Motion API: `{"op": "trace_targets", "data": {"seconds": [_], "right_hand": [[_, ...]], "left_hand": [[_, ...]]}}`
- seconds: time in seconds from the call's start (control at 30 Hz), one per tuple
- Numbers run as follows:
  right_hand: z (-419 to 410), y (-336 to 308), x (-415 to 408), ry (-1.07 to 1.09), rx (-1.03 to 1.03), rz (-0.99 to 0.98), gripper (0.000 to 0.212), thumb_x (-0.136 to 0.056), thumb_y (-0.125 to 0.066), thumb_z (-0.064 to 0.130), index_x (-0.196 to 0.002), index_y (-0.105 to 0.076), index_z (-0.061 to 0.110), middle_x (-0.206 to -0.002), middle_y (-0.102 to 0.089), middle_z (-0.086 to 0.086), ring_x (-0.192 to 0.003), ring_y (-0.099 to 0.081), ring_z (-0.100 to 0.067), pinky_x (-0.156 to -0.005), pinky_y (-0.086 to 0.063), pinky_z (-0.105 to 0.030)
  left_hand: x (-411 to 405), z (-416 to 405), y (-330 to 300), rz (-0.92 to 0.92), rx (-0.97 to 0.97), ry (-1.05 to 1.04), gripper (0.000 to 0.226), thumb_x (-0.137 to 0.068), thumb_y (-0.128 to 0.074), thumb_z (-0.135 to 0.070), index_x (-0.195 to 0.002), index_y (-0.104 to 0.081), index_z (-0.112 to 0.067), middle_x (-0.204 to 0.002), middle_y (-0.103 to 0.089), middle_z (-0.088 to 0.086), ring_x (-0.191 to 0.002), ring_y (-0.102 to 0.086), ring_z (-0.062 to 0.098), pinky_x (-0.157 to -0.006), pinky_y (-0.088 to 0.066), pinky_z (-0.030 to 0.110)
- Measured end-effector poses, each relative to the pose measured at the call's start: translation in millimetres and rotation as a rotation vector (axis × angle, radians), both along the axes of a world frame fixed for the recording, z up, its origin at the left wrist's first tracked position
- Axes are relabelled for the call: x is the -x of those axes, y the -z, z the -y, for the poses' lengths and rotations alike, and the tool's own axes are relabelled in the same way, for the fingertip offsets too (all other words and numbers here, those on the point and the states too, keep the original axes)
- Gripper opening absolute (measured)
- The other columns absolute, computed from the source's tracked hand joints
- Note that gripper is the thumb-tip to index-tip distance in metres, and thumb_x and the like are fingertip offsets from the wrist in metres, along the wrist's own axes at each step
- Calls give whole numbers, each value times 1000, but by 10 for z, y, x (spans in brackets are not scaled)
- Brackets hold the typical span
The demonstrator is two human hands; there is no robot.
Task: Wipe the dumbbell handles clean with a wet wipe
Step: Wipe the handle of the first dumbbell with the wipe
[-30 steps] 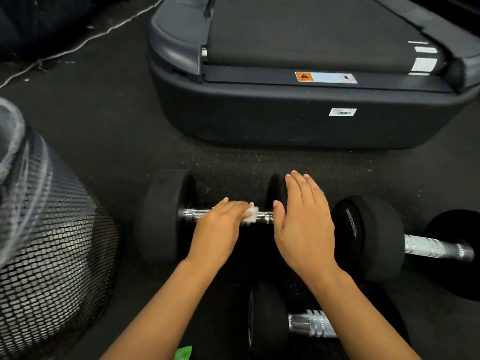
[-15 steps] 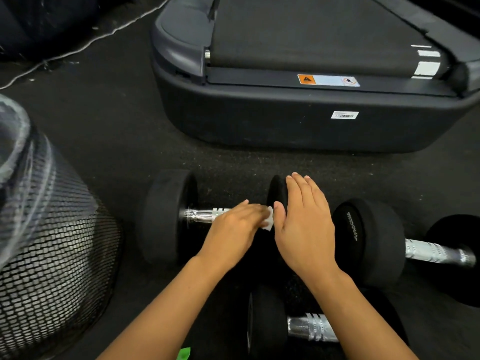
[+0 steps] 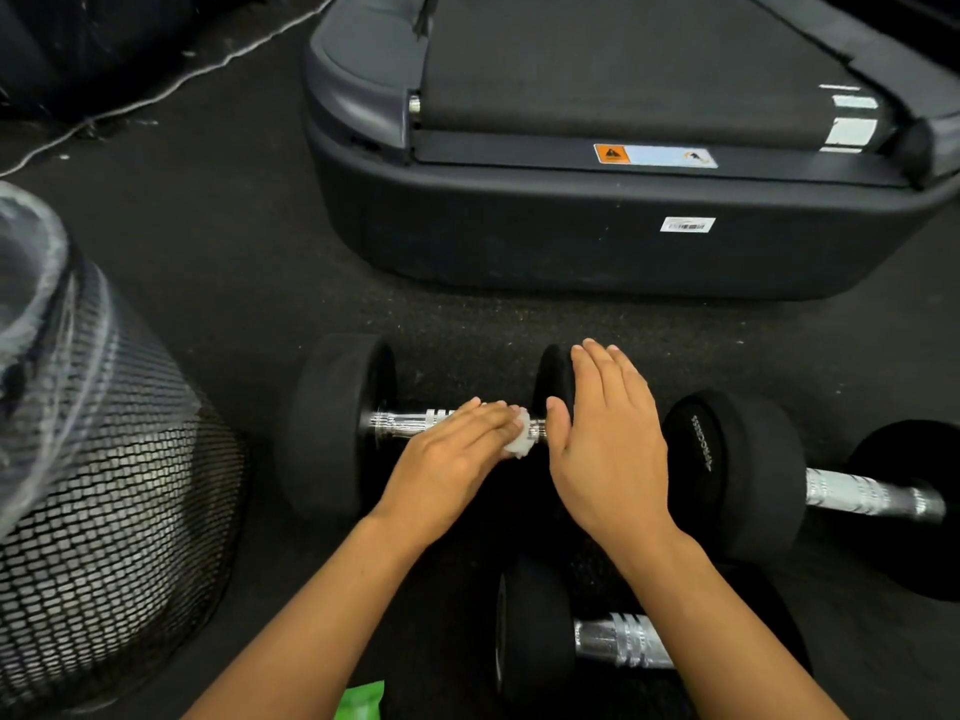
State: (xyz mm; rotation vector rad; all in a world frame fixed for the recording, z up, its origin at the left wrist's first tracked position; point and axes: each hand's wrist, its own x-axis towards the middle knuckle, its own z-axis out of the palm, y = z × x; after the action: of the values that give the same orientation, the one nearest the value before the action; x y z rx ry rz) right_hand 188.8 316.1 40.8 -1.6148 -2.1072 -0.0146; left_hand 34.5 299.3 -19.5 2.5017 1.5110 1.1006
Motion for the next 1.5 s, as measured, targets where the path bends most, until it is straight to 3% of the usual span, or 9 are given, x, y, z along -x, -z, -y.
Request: {"op": "trace_targets", "data": {"seconds": [0.17,0.33,0.57,0.7,0.8,1.07,1.17,1.27,1.5], "right_hand": [[30,-81,-69,-143,52,-111,48,-92,-48,31,-135,-41,12,-141,-42,-6,-137,-26,-22,-114,-17,-38],[259,-123,32,-272,-44,-45,22,-79,-70,12,-101,-67,12,-115,-59,-4,-118,-42,-19,-100,-33,-33],[304,-307,167,-351,-93,-38,13,-84,-58,21,-89,-70,17,-90,-64,5,-86,-54,-15,-79,-34,-24],[325,-322,279,-366,-83,-124,13,-87,-55,15,-86,-66,9,-91,-61,-1,-83,-51,-16,-68,-45,-26],[243,-284,415,-284,-9,-151,9,-79,-65,0,-86,-61,5,-95,-58,-6,-83,-52,-18,-64,-46,-25],[166,66,583,-239,221,64,48,-86,-53,1,-131,-44,15,-122,-48,-3,-108,-44,-18,-84,-41,-25],[137,246,596,-228,183,70,37,-80,-66,3,-116,-60,6,-116,-59,-11,-106,-57,-26,-87,-47,-30],[-16,214,712,-290,214,-24,7,-89,-55,11,-91,-63,11,-88,-64,-4,-84,-60,-24,-67,-45,-30],[22,253,818,-501,174,-26,29,-77,-61,8,-104,-69,6,-107,-69,-10,-99,-65,-27,-85,-52,-40]], "left_hand": [[48,70,-93,-84,128,-50,35,-88,-49,-21,-116,-63,-6,-120,-64,9,-113,-59,21,-103,-39,39],[89,139,-380,81,291,-151,43,-90,-54,-22,-132,-50,-15,-127,-59,5,-121,-52,22,-105,-33,27],[167,433,-717,144,257,-127,61,-86,-42,-49,-141,-22,-30,-115,-65,-4,-101,-62,6,-85,-48,16],[263,545,-825,62,206,-162,72,-78,-56,-44,-141,-25,-28,-128,-57,-2,-116,-53,9,-94,-49,33],[441,561,-866,-74,54,-324,78,-74,-65,-46,-139,-36,-15,-142,-43,3,-134,-35,17,-110,-31,41],[695,526,-606,-86,245,-438,74,-80,-69,-26,-143,-31,-19,-153,-21,-8,-143,-7,9,-117,-1,31],[714,512,-563,-57,246,-431,71,-81,-68,-16,-143,-33,-19,-152,-25,-6,-143,-10,9,-117,-2,32],[712,513,-553,-23,224,-421,70,-80,-67,-13,-142,-35,-19,-151,-27,-6,-142,-13,10,-117,-5,35],[728,525,-533,15,207,-398,70,-78,-69,-10,-140,-39,-18,-150,-30,-6,-142,-17,12,-116,-10,38]]}}
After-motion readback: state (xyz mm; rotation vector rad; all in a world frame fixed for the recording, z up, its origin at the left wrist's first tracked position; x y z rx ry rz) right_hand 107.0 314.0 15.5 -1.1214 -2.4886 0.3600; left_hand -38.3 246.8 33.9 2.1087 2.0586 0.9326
